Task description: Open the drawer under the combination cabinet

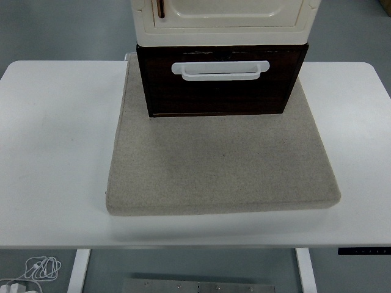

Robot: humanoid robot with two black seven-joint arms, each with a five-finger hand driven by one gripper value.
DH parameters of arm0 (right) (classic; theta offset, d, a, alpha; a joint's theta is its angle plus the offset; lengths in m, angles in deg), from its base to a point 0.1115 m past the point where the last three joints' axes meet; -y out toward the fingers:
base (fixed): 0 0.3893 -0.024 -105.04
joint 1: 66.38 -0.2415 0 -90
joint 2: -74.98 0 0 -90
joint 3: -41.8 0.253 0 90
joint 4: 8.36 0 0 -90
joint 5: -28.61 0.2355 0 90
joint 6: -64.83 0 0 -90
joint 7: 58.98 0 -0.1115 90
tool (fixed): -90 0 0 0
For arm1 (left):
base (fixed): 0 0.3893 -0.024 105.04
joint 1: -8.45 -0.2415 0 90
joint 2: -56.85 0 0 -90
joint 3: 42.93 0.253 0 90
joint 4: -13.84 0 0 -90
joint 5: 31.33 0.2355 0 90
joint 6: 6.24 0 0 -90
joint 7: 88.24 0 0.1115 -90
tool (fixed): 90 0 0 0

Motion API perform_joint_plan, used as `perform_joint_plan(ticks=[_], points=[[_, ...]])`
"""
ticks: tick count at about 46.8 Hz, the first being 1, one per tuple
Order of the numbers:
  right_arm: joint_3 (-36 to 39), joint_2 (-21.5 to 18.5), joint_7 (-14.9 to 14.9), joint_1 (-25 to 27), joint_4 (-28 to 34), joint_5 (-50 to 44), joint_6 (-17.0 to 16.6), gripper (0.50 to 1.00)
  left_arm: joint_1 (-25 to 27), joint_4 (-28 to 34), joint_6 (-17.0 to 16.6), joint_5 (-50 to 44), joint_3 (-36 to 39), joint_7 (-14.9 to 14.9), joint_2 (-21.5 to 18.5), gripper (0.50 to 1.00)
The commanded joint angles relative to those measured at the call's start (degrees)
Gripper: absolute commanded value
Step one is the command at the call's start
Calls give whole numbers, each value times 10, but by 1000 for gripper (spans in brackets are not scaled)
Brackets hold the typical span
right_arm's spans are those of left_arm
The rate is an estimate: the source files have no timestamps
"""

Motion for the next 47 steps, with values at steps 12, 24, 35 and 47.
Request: perform_joint_plan(ticks=[12, 24, 35, 47], points=[[0, 0, 0, 0, 0, 0, 0, 926, 74, 22, 21, 4, 164, -28, 0, 1000], [0, 0, 0, 0, 0, 0, 0, 926, 104, 53, 76, 5, 218, -124, 0, 1000], [0, 0, 0, 0, 1, 0, 0, 926, 121, 41, 81, -3, 286, -182, 4, 1000], [0, 0, 0, 0, 0, 0, 0, 926, 118, 4, 80, -5, 324, -210, 23, 1000]])
